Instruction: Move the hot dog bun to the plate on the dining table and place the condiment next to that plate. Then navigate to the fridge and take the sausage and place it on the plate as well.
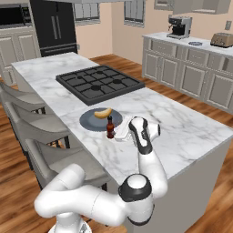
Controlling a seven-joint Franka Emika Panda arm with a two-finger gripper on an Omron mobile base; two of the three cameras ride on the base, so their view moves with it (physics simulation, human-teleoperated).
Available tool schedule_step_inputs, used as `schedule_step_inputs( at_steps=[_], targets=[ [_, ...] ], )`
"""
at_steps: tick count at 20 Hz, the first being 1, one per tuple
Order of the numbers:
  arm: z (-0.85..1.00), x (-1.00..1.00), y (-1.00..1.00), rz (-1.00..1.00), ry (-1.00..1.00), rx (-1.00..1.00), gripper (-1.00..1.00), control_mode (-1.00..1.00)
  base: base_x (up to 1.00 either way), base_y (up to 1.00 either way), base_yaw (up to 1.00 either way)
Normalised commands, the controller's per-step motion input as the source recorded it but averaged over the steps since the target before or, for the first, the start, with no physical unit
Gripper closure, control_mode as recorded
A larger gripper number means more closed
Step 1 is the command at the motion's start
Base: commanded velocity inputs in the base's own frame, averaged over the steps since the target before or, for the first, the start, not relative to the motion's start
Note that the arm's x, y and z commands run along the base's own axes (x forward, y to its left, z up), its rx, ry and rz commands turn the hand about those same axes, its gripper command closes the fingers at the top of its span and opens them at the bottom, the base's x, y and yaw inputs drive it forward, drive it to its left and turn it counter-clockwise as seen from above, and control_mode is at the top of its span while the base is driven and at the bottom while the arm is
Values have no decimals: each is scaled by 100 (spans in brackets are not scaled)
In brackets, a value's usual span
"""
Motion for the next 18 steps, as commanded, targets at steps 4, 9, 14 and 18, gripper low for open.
schedule_step_inputs(
  at_steps=[4,9,14,18],
  targets=[
    [39,-15,-33,0,0,2,-100,-100,0,0,0],
    [58,-46,1,-4,-3,0,-100,-100,0,0,0],
    [67,-55,33,-8,0,4,-100,-100,0,0,0],
    [64,-62,53,-14,0,5,-100,-100,0,0,0]
  ],
)
